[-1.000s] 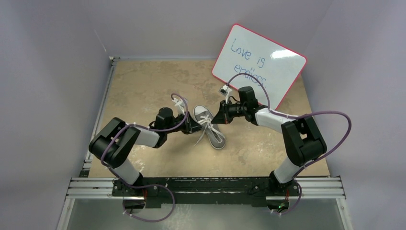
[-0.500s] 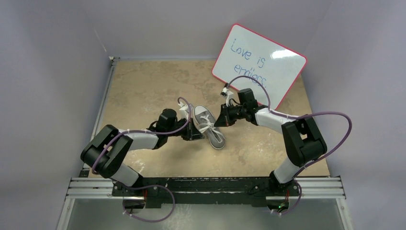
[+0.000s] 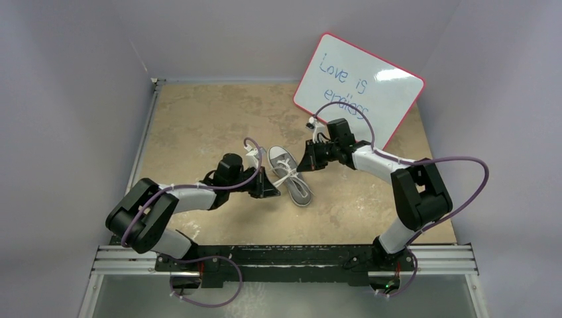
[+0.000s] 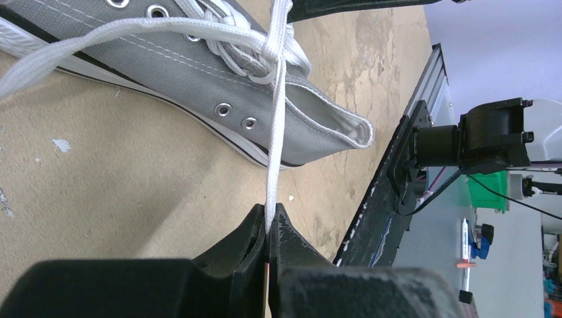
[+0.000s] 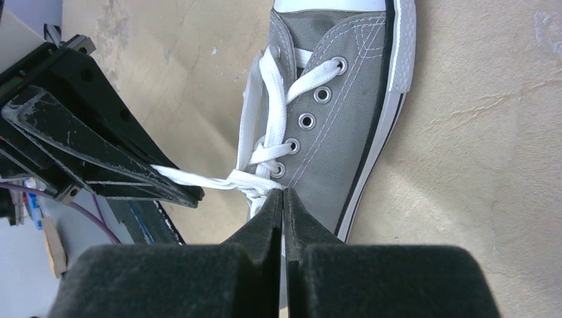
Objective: Tie the shoes
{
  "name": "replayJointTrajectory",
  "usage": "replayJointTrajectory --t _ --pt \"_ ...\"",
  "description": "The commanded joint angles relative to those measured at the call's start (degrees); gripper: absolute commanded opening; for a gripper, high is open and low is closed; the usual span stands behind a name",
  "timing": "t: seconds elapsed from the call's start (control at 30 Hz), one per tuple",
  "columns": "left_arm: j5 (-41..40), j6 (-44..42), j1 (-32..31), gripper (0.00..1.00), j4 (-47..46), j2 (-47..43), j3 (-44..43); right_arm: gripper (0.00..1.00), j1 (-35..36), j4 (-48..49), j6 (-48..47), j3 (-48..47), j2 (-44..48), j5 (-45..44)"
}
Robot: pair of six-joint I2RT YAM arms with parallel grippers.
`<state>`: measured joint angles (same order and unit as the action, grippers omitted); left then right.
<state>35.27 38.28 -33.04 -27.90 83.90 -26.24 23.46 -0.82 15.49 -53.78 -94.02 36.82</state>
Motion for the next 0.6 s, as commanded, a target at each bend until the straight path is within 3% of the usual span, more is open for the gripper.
replayJointTrajectory --t 0.0,0.23,0.37,0.57 --pt "0.59 -1.22 -0.53 0.00 -0.57 -0.94 0.69 0.00 -0.33 0.56 2.19 -2.13 0.99 -2.68" --pt "-0.36 -3.01 -0.54 0.00 1.51 -1.10 0.08 0.00 -0.31 -0.66 -3.50 0.85 3.68 1.09" --pt "-0.66 -3.61 -0.45 0.00 1.81 -1.10 -0.13 0.00 -0.31 -5.47 -13.07 -1.14 3.54 2.12" --pt "-0.42 -4.62 -0.28 0.00 2.22 -0.21 -0.72 0.00 -0.33 -10.67 -27.07 -3.25 2.04 10.89"
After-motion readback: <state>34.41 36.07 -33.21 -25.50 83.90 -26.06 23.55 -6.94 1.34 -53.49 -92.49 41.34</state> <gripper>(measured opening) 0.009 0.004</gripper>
